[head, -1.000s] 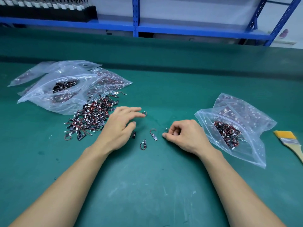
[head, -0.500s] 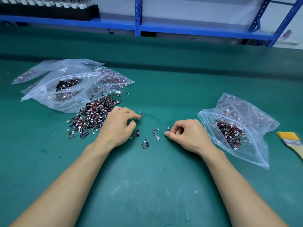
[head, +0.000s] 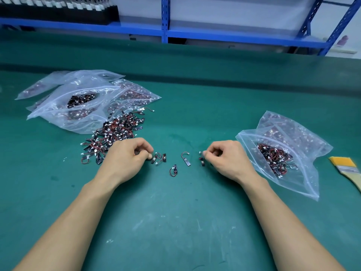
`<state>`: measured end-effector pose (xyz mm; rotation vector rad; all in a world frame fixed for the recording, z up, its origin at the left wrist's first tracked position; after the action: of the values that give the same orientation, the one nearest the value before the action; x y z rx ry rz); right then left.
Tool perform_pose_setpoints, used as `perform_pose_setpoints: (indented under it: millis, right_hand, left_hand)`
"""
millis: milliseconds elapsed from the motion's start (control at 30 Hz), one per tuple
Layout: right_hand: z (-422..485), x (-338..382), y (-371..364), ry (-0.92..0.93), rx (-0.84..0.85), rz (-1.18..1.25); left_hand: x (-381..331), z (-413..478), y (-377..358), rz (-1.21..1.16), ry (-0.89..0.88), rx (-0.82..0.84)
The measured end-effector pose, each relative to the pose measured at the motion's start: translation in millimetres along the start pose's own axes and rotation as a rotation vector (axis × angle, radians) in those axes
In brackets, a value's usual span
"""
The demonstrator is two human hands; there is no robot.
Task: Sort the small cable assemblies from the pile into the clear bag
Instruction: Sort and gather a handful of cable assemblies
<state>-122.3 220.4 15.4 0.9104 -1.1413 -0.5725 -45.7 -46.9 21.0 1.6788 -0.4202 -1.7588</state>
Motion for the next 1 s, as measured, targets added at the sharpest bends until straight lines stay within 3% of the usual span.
perform_pose_setpoints:
  millis: [167, 267, 600, 700, 833, 1000]
  right_hand:
    - [-1.9, 1.0, 6.0, 0.047, -0.035, 0.069]
    - [-3.4, 2.1, 0.5, 0.097, 0.067, 0.066]
    - [-1.4, 2.6, -5.3, 0.104, 0.096, -0.02]
    - [-0.6, 3.0, -4.8, 0.093, 0.082, -0.007]
    - [-0.3, 2.1, -4.6, 0.084, 0.079, -0.003]
    - [-0.1, 3.5, -4.6, 0.084, 0.073, -0.018]
  left_hand:
    - [-6.6, -1.2, -4.8, 0.064, -0.087, 0.058]
    - [-11.5, -1.3, -9.2, 0.122, -0.159, 0.083]
    - [-1.7, 2.4, -3.1, 0.161, -0.1, 0.003]
    - [-16.8, -2.0, -1.4, 0.114, -0.249, -0.049]
    - [-46.6, -15.6, -24.9, 0.101, -0.483, 0.142]
    - [-53.8, -14.4, -47.6, 0.184, -0.532, 0.155]
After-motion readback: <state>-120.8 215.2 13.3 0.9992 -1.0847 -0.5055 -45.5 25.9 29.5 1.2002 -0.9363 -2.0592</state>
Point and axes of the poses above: each hand's wrist, its own z-axis towards the middle knuckle, its own y-axis out of the back of the hand, x = y × z, the point moved 8 cm from there along z, towards the middle knuckle, and after that the axes turned 7 degrees about -z, right-handed, at the moved point
